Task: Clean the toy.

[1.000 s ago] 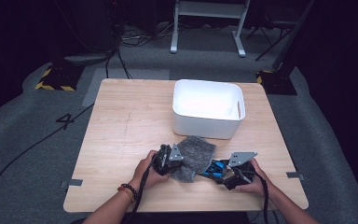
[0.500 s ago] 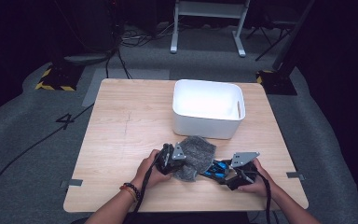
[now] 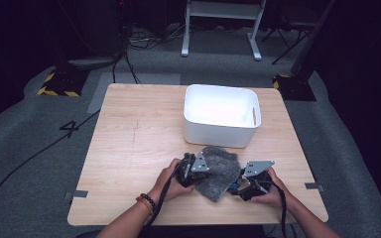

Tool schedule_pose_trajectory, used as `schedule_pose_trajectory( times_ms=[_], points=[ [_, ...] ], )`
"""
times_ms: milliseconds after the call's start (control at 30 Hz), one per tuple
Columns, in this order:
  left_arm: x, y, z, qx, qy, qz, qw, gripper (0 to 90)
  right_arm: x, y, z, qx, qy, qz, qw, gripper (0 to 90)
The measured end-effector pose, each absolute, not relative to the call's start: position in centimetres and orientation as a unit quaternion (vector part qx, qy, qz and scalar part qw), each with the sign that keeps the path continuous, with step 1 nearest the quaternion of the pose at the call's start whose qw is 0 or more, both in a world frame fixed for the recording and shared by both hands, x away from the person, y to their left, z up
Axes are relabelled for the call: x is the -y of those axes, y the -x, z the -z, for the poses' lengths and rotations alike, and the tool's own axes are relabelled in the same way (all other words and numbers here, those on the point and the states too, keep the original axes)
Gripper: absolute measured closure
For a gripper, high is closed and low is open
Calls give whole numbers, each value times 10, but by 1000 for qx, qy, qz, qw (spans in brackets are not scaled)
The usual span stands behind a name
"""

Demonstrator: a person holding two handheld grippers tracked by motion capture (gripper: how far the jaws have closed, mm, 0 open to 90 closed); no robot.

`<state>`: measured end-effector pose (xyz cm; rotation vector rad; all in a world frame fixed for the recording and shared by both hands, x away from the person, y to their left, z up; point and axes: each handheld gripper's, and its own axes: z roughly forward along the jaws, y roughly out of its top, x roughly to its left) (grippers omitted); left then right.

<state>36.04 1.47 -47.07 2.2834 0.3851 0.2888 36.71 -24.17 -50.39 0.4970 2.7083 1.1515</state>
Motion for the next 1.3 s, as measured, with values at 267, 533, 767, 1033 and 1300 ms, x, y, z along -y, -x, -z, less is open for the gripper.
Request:
schedule_pose_trajectory(
  times_ms=[267,533,767,1033,1300],
  points=[
    [8,-361,471,-113,-906,-115,391,812,241,-367,504,-903,-167,-387,79,242],
    [-31,-361,474,-139,-914,-114,365,817,242,-367,503,-907,-167,-379,79,243],
    [-53,-359,486,-151,-928,-138,310,811,244,-367,502,-910,-166,-373,79,243],
    [-84,-375,488,-200,-921,-138,305,808,246,-367,501,-911,-163,-371,80,243],
    [-69,-368,466,-176,-902,-116,376,810,240,-368,502,-908,-165,-378,77,243]
  ],
)
